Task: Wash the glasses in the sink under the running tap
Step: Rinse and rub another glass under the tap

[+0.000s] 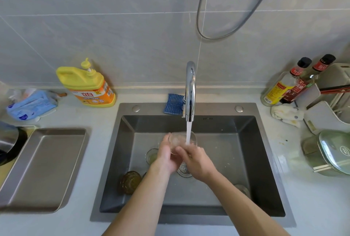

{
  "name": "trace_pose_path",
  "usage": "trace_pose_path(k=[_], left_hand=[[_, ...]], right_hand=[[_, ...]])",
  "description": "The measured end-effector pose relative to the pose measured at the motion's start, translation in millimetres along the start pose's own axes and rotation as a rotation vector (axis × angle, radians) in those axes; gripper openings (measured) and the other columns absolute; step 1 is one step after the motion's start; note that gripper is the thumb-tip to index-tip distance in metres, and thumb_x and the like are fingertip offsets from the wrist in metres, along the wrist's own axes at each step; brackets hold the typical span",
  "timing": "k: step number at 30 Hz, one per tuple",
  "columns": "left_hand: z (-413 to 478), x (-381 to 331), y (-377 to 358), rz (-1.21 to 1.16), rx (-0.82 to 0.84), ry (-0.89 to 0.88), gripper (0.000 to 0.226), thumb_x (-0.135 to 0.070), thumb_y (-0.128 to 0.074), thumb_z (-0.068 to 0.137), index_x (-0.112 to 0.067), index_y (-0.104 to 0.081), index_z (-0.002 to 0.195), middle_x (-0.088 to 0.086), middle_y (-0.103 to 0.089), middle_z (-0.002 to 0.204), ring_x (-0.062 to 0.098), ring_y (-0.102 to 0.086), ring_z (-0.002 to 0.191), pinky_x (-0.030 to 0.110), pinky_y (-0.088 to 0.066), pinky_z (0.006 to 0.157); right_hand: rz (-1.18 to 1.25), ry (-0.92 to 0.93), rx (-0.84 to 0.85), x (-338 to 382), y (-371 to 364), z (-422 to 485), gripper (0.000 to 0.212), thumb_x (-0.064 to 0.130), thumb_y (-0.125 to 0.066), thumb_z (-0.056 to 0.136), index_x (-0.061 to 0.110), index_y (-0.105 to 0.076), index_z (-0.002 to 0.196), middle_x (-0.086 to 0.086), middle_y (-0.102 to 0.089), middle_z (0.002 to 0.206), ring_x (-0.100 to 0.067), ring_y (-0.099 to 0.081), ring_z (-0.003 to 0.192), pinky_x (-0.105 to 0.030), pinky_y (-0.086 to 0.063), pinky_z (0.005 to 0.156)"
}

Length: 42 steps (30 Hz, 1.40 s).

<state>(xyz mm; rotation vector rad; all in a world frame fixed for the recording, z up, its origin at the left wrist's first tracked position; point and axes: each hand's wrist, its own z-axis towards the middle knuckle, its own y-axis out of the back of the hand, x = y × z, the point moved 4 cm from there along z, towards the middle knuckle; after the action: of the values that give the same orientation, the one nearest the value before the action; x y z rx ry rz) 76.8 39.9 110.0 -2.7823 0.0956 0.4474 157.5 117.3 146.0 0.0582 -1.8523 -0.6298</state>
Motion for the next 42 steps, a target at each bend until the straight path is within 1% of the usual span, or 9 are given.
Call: trace_pose_path(k=[4,8,14,19,26,31,34,38,42], left_hand=[[-0.5,-4.8,0.7,-0.003,-0.04,-0.037,0.051,-0.042,-0.048,0.104,0.003,-0.07,0.111,0.021,-0.074,0.087,0.034,-0.071,0.077,0.04,-0.06,0.066],[-3.9,-4.8,-2.2,0.026,0.013,-0.034,0.045,-0.033,-0.038,0.108,-0.004,-0.07,0.095,0.016,-0.074,0.074,0.032,-0.07,0.067,0.032,-0.056,0.051],[-7.6,-0.8,-1.1,-0.026,-0.052,-0.071,0.052,-0.041,-0.048,0.104,0.007,-0.07,0.109,0.024,-0.074,0.089,0.037,-0.07,0.084,0.044,-0.058,0.074],[-3.6,4.7,4.5,-0.025,-0.084,-0.064,0.046,-0.035,-0.042,0.106,0.003,-0.069,0.105,0.018,-0.074,0.075,0.033,-0.069,0.074,0.039,-0.055,0.071],[-0.2,-0.2,-0.5,0.0,0.004,-0.114,0.05,-0.041,-0.051,0.102,0.004,-0.073,0.106,0.024,-0.076,0.095,0.036,-0.073,0.092,0.044,-0.057,0.086],[-4.1,-5.0,0.8,0.072,-0.06,-0.102,0.036,-0.039,-0.054,0.107,-0.006,-0.068,0.106,0.016,-0.078,0.076,0.032,-0.073,0.075,0.038,-0.061,0.058],[-3.6,5.0,-0.1,0.049,-0.006,-0.069,0.045,-0.044,-0.056,0.102,-0.002,-0.071,0.098,0.017,-0.074,0.075,0.03,-0.071,0.069,0.038,-0.06,0.063],[-1.1,7.2,0.3,-0.067,0.033,-0.114,0.054,-0.043,-0.049,0.104,0.007,-0.068,0.113,0.026,-0.074,0.094,0.037,-0.073,0.088,0.049,-0.058,0.081],[-8.3,-0.5,1.5,0.029,-0.029,-0.123,0.04,-0.04,-0.047,0.109,-0.004,-0.063,0.116,0.02,-0.073,0.091,0.034,-0.07,0.082,0.04,-0.06,0.061]], right_hand=[[0.314,-0.153,0.141,0.5,0.6,-3.1,0.025,0.025,-0.052,0.109,0.021,-0.076,0.11,0.026,-0.07,0.068,0.007,-0.061,0.056,-0.009,-0.046,0.055],[-0.319,0.044,0.182,-20.4,6.2,-0.1,0.02,0.042,-0.058,0.103,0.042,-0.072,0.117,0.021,-0.068,0.094,-0.008,-0.064,0.082,-0.032,-0.054,0.083],[0.4,-0.158,0.086,-10.1,-1.9,-0.1,0.023,0.032,-0.062,0.103,0.018,-0.08,0.104,0.01,-0.063,0.063,-0.01,-0.051,0.051,-0.023,-0.043,0.05],[-0.098,-0.017,0.037,-30.6,6.6,0.5,0.051,0.068,-0.06,0.09,0.019,-0.073,0.086,-0.001,-0.073,0.079,-0.013,-0.063,0.068,-0.042,-0.055,0.071],[0.617,-0.301,-0.056,-22.2,0.1,-5.4,0.03,0.039,-0.059,0.104,0.021,-0.08,0.093,-0.003,-0.049,0.05,-0.012,-0.031,0.039,-0.023,-0.025,0.038],[0.021,-0.067,0.106,-33.5,12.9,-7.2,0.025,0.046,-0.06,0.102,0.038,-0.075,0.083,0.008,-0.075,0.077,-0.018,-0.067,0.061,-0.035,-0.058,0.062],[0.053,-0.086,-0.029,-15.5,12.2,-1.0,0.03,0.042,-0.059,0.102,0.026,-0.082,0.091,0.005,-0.079,0.083,-0.017,-0.073,0.075,-0.039,-0.06,0.072],[0.399,-0.184,-0.014,-10.1,2.2,-5.6,0.028,0.041,-0.06,0.102,0.022,-0.08,0.095,-0.009,-0.07,0.068,-0.017,-0.049,0.044,-0.027,-0.041,0.04],[-0.037,-0.075,0.063,-39.5,7.4,-13.8,0.023,0.046,-0.065,0.099,0.032,-0.065,0.081,-0.01,-0.07,0.078,-0.023,-0.064,0.06,-0.038,-0.055,0.059]])
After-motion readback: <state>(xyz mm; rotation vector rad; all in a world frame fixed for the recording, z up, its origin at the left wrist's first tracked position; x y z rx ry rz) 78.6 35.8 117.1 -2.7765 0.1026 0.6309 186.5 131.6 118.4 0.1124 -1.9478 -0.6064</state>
